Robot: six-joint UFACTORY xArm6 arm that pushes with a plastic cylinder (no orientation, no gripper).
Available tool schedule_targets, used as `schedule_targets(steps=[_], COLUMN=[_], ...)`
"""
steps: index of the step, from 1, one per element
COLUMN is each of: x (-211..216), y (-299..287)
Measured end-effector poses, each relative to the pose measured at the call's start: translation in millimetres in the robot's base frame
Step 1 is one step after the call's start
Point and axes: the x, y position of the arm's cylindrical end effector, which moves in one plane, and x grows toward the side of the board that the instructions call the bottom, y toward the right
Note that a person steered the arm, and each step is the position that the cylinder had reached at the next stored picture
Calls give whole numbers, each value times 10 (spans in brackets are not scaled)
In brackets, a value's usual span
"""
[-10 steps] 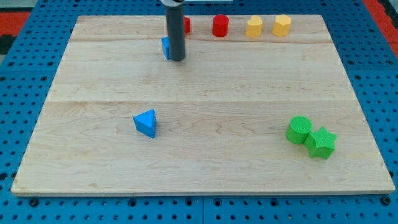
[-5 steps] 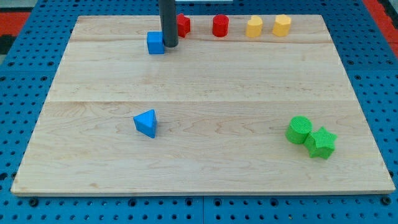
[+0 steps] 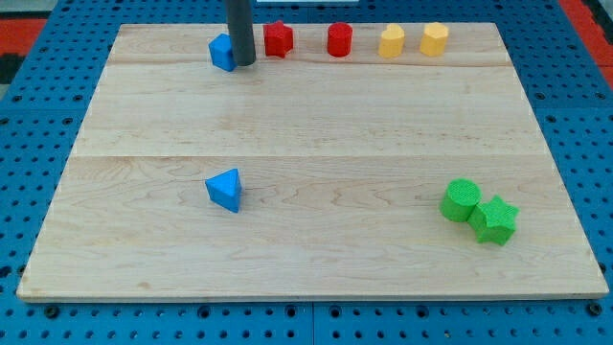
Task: Place the blue cube diagonal to the left of the red star
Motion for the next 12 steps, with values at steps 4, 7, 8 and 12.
schedule_targets(steps=[4, 7, 8, 12], x=[166, -139, -188, -384], y=[-1270, -1070, -882, -732])
